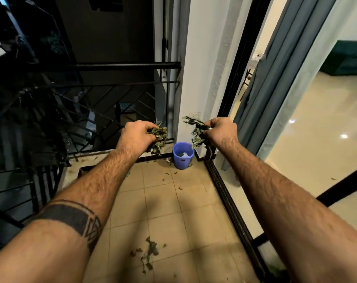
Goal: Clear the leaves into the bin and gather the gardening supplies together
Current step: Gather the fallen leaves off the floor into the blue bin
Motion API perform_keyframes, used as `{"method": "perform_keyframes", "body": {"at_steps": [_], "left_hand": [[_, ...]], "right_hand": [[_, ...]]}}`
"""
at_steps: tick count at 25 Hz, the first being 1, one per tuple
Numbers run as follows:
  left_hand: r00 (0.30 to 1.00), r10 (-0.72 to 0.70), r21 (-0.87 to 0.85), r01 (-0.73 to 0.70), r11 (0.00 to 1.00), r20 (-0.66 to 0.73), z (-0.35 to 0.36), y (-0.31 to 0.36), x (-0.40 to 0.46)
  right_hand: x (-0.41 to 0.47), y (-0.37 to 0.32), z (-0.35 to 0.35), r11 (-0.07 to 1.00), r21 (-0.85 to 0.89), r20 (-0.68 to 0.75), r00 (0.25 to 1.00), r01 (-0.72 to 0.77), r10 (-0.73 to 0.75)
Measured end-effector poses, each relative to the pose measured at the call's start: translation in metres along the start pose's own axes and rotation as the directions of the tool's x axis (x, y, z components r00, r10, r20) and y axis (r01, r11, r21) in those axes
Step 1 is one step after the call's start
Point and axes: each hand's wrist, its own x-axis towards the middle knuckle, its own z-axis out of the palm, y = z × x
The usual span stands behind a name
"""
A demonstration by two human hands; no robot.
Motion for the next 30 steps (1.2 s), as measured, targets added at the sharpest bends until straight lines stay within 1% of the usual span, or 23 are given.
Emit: {"method": "perform_keyframes", "body": {"at_steps": [4, 6, 8, 11, 13, 18, 21, 24, 27, 30], "left_hand": [[0.999, -0.038, 0.035, 0.038, 0.999, 0.007, 0.039, 0.007, 0.060], [0.997, -0.076, 0.023, 0.075, 0.997, 0.009, 0.059, 0.005, 0.098], [0.994, -0.107, 0.021, 0.107, 0.994, 0.018, 0.081, 0.004, 0.136], [0.991, -0.125, 0.095, 0.120, 0.988, 0.042, 0.111, 0.004, 0.185], [0.988, -0.144, 0.111, 0.137, 0.984, 0.060, 0.129, 0.009, 0.213], [0.978, -0.195, 0.076, 0.189, 0.979, 0.080, 0.172, 0.021, 0.274], [0.966, -0.246, 0.061, 0.242, 0.968, 0.074, 0.204, 0.027, 0.302], [0.948, -0.313, 0.068, 0.309, 0.949, 0.058, 0.240, 0.033, 0.327], [0.927, -0.374, 0.053, 0.371, 0.927, 0.041, 0.282, 0.033, 0.355], [0.914, -0.405, 0.057, 0.403, 0.913, 0.035, 0.325, 0.015, 0.388]], "right_hand": [[0.077, 0.007, 0.007, 1.000, -0.016, 0.056, 0.998, 0.005, -0.004], [0.119, 0.010, 0.012, 1.000, -0.017, 0.084, 0.996, 0.001, 0.001], [0.160, 0.013, 0.018, 1.000, -0.024, 0.087, 0.996, 0.008, -0.006], [0.216, 0.015, 0.021, 0.998, -0.062, 0.086, 0.996, -0.008, 0.013], [0.249, 0.018, 0.021, 0.998, -0.056, 0.090, 0.995, -0.032, 0.037], [0.326, 0.033, 0.028, 0.998, -0.039, 0.117, 0.991, -0.054, 0.058], [0.369, 0.048, 0.038, 0.998, -0.011, 0.163, 0.984, -0.063, 0.064], [0.418, 0.068, 0.049, 0.999, -0.023, 0.229, 0.972, -0.047, 0.051], [0.472, 0.094, 0.066, 0.999, -0.038, 0.300, 0.954, -0.007, 0.018], [0.521, 0.131, 0.093, 0.996, -0.084, 0.329, 0.944, 0.043, -0.013]]}}
